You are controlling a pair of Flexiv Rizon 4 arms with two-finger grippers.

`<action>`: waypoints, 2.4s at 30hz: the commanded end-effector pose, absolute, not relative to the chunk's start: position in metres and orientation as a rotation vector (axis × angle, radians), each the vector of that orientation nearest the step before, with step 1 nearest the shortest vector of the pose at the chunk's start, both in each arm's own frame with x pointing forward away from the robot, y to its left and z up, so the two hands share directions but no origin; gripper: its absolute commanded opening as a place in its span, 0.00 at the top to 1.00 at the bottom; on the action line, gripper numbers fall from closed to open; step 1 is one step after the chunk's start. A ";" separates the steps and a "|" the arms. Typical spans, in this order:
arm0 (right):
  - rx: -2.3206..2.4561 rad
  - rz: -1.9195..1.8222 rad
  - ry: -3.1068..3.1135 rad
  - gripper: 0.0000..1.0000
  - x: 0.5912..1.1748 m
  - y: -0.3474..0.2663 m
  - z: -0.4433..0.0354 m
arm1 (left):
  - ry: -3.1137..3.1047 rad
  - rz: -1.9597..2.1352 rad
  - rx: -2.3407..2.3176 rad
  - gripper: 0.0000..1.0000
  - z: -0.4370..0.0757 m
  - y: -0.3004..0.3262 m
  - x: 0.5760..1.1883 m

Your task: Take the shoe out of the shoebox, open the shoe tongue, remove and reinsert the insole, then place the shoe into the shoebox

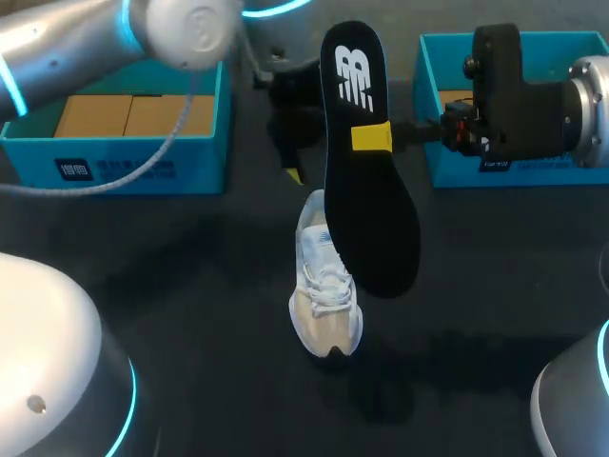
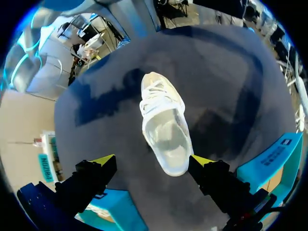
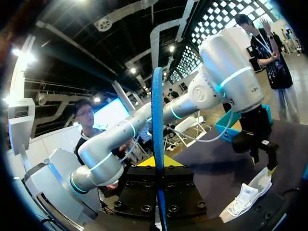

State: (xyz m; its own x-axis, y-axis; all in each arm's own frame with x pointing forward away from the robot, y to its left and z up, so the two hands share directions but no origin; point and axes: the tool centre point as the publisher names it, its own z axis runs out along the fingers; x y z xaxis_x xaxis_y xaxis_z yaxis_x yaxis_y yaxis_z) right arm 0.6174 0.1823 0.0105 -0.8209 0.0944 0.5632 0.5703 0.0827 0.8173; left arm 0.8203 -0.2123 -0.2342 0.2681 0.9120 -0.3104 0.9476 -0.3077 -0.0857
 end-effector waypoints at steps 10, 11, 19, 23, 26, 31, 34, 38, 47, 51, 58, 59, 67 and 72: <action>-0.743 -1.749 -1.891 1.00 0.684 0.175 0.001 | 1.616 -0.665 2.255 0.00 -0.233 -0.189 0.817; -0.750 -1.745 -1.883 1.00 0.690 0.173 0.000 | 1.616 -0.665 2.255 0.00 -0.233 -0.189 0.817; -0.818 -1.644 -1.773 1.00 0.737 0.166 -0.012 | 1.616 -0.665 2.255 0.00 -0.233 -0.189 0.817; -0.850 -1.630 -1.747 1.00 0.757 0.167 -0.012 | 1.616 -0.665 2.255 0.00 -0.233 -0.189 0.817; -0.871 -1.637 -1.744 1.00 0.759 0.166 -0.012 | 1.616 -0.665 2.255 0.00 -0.233 -0.189 0.817; -0.871 -1.637 -1.744 1.00 0.759 0.166 -0.012 | 1.616 -0.665 2.255 0.00 -0.233 -0.189 0.817; -0.871 -1.637 -1.744 1.00 0.759 0.166 -0.012 | 1.616 -0.665 2.255 0.00 -0.233 -0.189 0.817; -0.871 -1.637 -1.744 1.00 0.759 0.166 -0.012 | 1.594 -0.710 2.212 0.00 -0.227 -0.192 0.819; -0.996 -1.647 -1.633 1.00 0.782 0.158 -0.019 | 1.548 -0.820 2.051 0.00 -0.204 -0.201 0.824; -1.044 -1.636 -1.577 1.00 0.794 0.153 -0.024 | 1.519 -0.861 1.992 0.00 -0.195 -0.205 0.823; -1.165 -1.624 -1.456 1.00 0.816 0.144 -0.032 | 1.463 -0.957 1.846 0.00 -0.180 -0.212 0.820; -1.187 -1.635 -1.442 1.00 0.820 0.142 -0.035 | 1.459 -0.962 1.832 0.00 -0.180 -0.212 0.819; -1.263 -1.644 -1.321 1.00 0.844 0.124 -0.056 | 1.453 -1.007 1.704 0.00 -0.179 -0.206 0.818; -1.314 -1.563 -1.293 1.00 0.852 0.116 -0.070 | 1.421 -1.026 1.582 0.00 -0.175 -0.198 0.820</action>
